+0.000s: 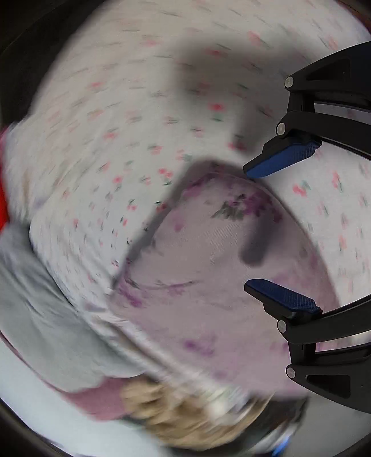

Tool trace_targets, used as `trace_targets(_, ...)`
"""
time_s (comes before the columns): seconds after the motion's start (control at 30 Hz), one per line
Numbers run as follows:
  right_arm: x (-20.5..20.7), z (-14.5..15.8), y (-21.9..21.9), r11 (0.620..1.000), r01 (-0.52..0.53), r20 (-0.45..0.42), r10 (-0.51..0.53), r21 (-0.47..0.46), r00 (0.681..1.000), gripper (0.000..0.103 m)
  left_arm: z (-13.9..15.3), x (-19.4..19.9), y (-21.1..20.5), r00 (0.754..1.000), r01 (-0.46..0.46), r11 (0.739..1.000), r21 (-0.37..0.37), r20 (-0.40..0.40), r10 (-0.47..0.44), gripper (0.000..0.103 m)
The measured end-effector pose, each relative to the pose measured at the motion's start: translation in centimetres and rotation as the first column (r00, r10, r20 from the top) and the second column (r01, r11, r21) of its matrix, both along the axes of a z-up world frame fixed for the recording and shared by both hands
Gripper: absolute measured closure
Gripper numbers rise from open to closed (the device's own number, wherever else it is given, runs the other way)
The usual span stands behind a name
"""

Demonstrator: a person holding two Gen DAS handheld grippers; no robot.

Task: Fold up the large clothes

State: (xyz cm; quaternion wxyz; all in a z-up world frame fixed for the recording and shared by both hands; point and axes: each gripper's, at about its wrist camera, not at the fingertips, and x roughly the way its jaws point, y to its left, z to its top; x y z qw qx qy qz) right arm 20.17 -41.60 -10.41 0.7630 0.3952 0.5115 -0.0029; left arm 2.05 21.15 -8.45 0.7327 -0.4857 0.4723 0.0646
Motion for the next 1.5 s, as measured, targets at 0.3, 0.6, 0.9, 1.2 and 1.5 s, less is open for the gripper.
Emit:
trace_targets(0.3,0.3,-4.7,0.5,0.939,0.149,-0.091,-0.127,0.310,0.988,0.025,-1.4,3.1,-2.4,0.999,-0.051,0.999,-0.016,0.002,0.051,0.022)
trace_targets(0.6,2.2,-6.4,2.1,0.933,0.203,-0.125,-0.173,0.297,0.977,0.024,-2.9,4.3,-1.6,0.981,-0.188,0.978,-0.089,0.024,0.191,0.015)
trace_targets(0.9,2.0,-5.4,2.3,0.920,0.230,-0.087,-0.213,0.317,0.973,0.035,-3.2,4.4,-2.2,0.976,-0.210,0.974,-0.085,0.044,0.215,0.011)
trace_targets(1.2,2.0,-3.0,3.0,0.931,0.201,-0.001,-0.211,0.306,0.978,0.063,-2.4,4.2,-2.2,0.958,-0.268,0.961,-0.073,0.086,0.274,0.039)
trace_targets(1.5,2.6,-3.2,3.2,0.941,0.192,-0.002,-0.199,0.277,0.980,0.064,-2.7,5.3,-1.6,0.950,-0.291,0.951,-0.103,0.088,0.300,0.041)
